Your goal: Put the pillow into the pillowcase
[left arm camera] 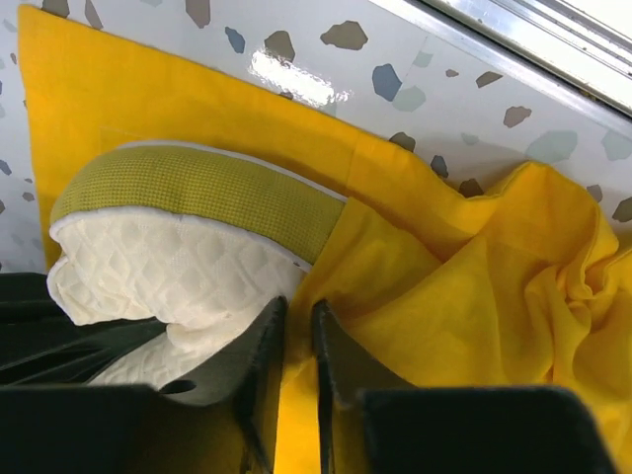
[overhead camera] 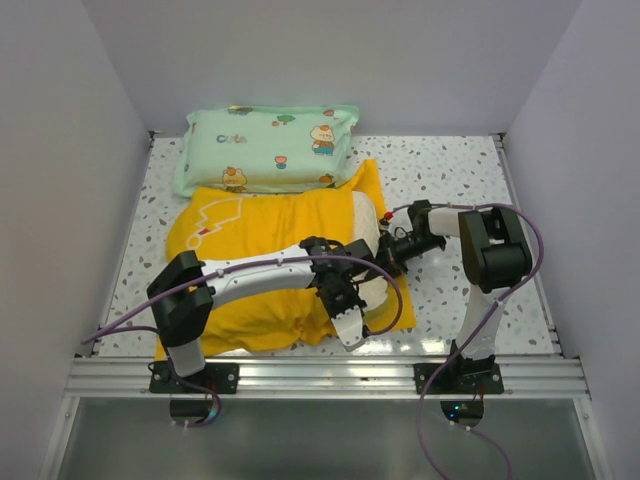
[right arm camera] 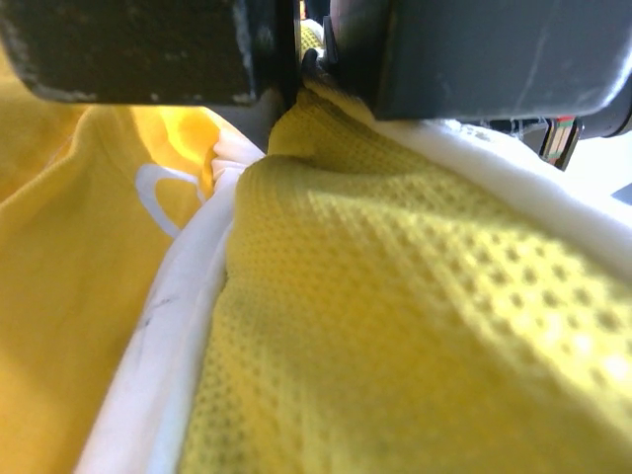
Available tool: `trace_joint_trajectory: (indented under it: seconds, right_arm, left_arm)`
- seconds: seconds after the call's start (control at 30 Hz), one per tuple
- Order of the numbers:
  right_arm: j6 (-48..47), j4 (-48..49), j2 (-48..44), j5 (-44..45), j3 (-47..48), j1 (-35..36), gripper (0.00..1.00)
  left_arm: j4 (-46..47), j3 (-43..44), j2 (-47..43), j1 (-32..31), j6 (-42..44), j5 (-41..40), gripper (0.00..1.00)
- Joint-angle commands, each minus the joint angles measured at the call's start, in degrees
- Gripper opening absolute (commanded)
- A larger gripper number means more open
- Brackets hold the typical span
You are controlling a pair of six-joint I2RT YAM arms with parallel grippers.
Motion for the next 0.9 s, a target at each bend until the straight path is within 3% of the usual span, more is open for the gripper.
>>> trace_joint_trajectory:
  seconds: [0.0, 0.13, 0.37, 0.67, 0.77, 0.87]
  right_arm:
    - [-0.1, 1.2, -0.6, -1.1, 0.1, 0.5, 0.0]
    - [5.1, 5.8, -0.4, -3.6, -1.7, 0.5, 0.0]
    - [17.3, 18.6, -0.5, -5.2, -6.0, 0.5, 0.0]
    - [32.0, 31.9, -3.3, -3.0, -7.9, 0.9, 0.0]
    - [34.8, 33.3, -5.3, 0.2, -8.7, 2.3, 0.0]
    - [42.8, 42.8, -6.2, 0.9, -11.8, 4.1, 0.0]
  left_arm:
    - [-3.6, 1.5, -1.8, -0.4, 4.9, 0.3, 0.14]
    - [3.2, -0.1, -4.0, -1.4, 5.8, 2.6, 0.0]
    - [12.5, 0.8, -4.4, -2.1, 5.6, 8.0, 0.0]
    - [10.6, -2.4, -6.6, -3.0, 9.1, 8.3, 0.0]
    - [15.7, -0.8, -5.2, -3.0, 5.3, 9.5, 0.0]
    - [22.3, 2.0, -2.2, -3.0, 0.4, 11.2, 0.0]
